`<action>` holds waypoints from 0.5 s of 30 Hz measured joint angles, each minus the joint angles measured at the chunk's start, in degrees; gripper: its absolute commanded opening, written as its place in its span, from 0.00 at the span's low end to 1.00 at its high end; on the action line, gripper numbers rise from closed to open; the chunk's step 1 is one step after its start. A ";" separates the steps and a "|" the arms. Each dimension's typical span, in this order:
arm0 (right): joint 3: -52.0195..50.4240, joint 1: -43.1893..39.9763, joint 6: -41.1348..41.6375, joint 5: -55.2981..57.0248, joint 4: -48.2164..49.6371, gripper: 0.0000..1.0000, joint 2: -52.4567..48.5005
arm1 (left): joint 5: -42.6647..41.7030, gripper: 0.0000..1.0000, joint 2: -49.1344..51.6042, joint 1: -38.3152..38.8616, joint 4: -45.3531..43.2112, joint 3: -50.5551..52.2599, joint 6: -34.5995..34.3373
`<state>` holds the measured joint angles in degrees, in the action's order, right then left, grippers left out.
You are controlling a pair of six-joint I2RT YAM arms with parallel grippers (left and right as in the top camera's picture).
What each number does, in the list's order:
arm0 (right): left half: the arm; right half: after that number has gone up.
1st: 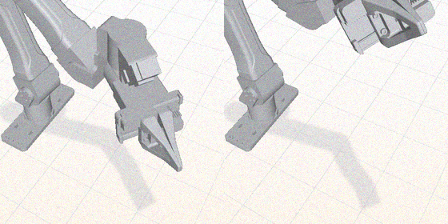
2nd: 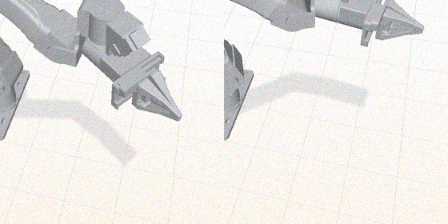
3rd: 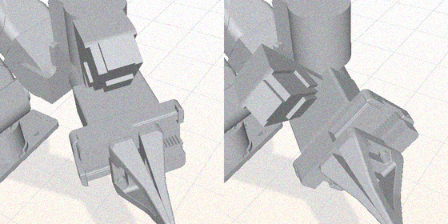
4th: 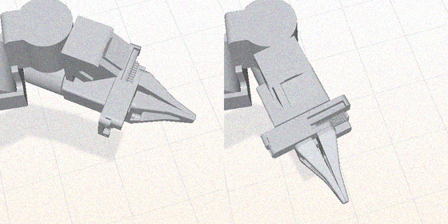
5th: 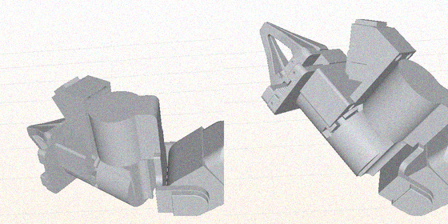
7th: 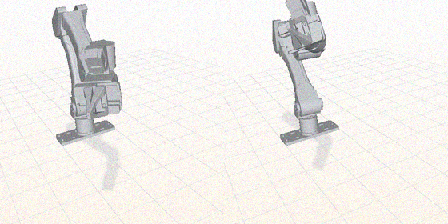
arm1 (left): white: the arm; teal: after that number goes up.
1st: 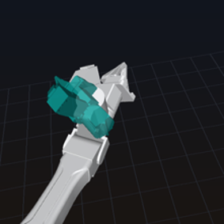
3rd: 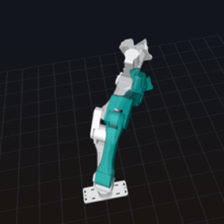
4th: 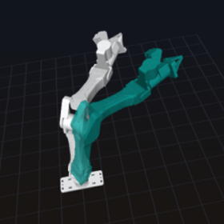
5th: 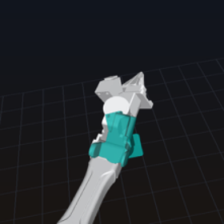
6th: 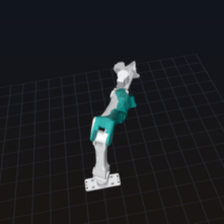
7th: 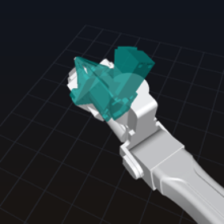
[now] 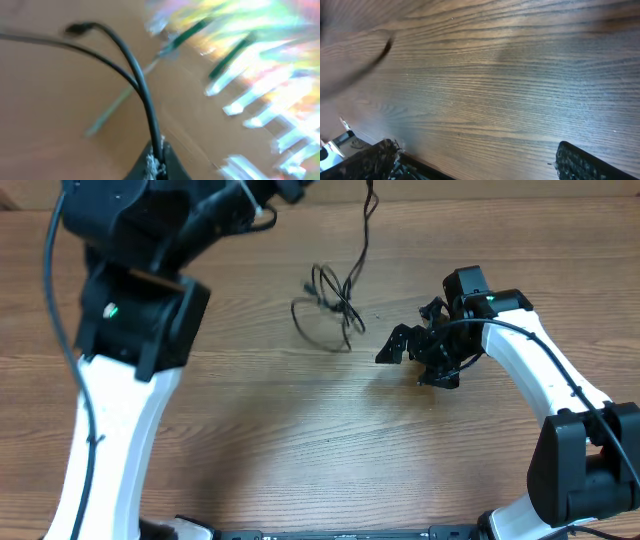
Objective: Untangle cables
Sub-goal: 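Lift the cable upward with the left gripper, letting loops hang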
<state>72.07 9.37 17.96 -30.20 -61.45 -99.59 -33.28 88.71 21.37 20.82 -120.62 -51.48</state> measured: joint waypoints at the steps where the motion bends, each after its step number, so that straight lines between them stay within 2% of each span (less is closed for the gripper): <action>1: 0.00 0.00 0.04 0.02 -0.04 1.00 0.00 | 2.34 0.04 -0.52 0.33 7.72 -0.39 1.29; 3: -0.02 0.00 0.00 0.15 -0.02 1.00 0.00 | 12.63 0.04 -0.13 1.77 26.16 -0.72 2.36; 4: -0.02 0.00 -0.02 0.17 -0.02 1.00 0.00 | 17.11 0.04 0.81 2.45 31.58 -0.46 2.23; 6: -0.02 0.00 0.00 0.44 0.00 1.00 0.00 | 22.01 0.04 3.78 3.43 34.71 0.04 1.68; 8: -0.02 0.00 0.00 1.01 -0.07 1.00 0.00 | 23.06 0.04 8.63 3.78 31.61 0.87 0.90; 10: 0.00 0.00 0.00 1.25 -0.70 1.00 0.00 | 15.39 0.04 10.12 2.75 16.48 2.71 -0.63; 12: 0.00 0.00 -0.04 1.55 -1.53 1.00 0.00 | 4.09 0.04 10.60 1.07 -3.72 2.62 -4.90; 14: 0.00 0.00 0.02 1.79 -1.92 1.00 0.00 | -3.48 0.04 9.70 -0.55 -15.98 2.47 -8.94; 15: 0.00 0.00 -0.02 1.90 -2.01 1.00 0.00 | -9.92 0.04 8.61 -1.92 -23.32 1.49 -11.74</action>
<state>72.07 9.37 17.93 -28.29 -63.46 -99.59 -43.20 97.32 19.44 -2.50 -119.13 -63.22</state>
